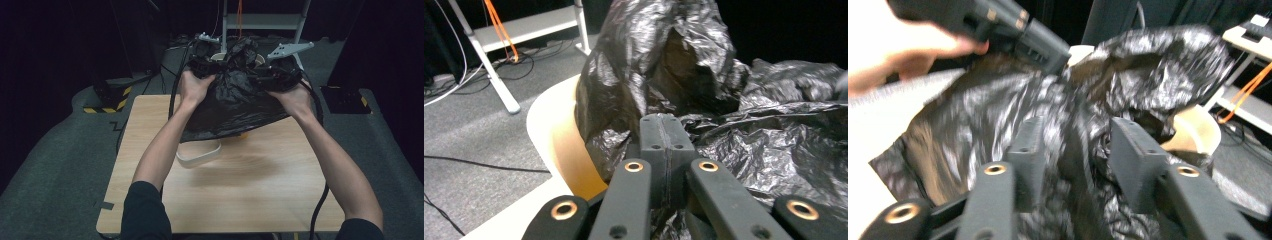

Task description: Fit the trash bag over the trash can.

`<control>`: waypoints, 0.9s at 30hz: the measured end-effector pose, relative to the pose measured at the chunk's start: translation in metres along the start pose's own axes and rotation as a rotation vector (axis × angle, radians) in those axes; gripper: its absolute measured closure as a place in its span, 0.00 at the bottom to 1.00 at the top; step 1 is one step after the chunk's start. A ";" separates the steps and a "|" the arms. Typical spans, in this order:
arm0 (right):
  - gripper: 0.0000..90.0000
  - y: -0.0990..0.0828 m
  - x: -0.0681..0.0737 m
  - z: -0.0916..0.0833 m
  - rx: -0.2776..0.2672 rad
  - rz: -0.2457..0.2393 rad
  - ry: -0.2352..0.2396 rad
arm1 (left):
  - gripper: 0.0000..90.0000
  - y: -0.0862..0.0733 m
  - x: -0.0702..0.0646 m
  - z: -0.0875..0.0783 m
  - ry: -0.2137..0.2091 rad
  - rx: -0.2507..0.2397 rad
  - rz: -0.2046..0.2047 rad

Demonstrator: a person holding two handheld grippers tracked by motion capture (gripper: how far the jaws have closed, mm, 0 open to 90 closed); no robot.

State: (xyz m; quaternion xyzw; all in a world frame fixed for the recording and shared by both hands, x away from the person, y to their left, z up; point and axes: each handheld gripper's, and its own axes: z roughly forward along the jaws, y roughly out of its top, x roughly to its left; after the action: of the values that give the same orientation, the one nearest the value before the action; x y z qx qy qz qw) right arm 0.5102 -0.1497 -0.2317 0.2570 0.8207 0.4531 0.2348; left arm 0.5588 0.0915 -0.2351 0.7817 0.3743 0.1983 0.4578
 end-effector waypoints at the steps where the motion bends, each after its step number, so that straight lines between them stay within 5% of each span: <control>1: 0.84 -0.001 -0.001 0.002 0.006 0.002 0.002 | 0.99 -0.002 0.002 0.001 -0.011 -0.007 -0.015; 4: 0.98 -0.002 -0.006 0.007 0.015 0.014 0.010 | 0.89 -0.006 0.002 -0.007 -0.033 -0.050 -0.036; 10: 1.00 0.007 -0.014 0.013 -0.018 0.071 0.008 | 0.48 -0.019 -0.009 -0.035 -0.060 -0.111 -0.038; 15: 1.00 0.014 -0.015 0.026 -0.002 0.099 -0.015 | 0.40 -0.023 -0.019 -0.035 -0.085 -0.081 -0.009; 19: 1.00 0.015 -0.015 0.039 0.013 0.118 -0.021 | 0.51 -0.023 -0.025 -0.027 -0.067 -0.059 0.022; 23: 0.99 0.014 -0.015 0.041 0.012 0.134 -0.007 | 0.81 -0.022 -0.027 -0.021 -0.067 -0.035 0.059; 27: 0.81 0.013 -0.013 0.031 -0.012 0.126 0.008 | 0.99 -0.017 -0.024 -0.018 -0.045 -0.018 0.067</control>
State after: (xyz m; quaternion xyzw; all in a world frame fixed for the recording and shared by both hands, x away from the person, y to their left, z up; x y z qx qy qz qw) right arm 0.5417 -0.1329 -0.2335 0.3050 0.8012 0.4728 0.2038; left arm 0.5249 0.0889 -0.2395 0.7939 0.3357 0.1993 0.4662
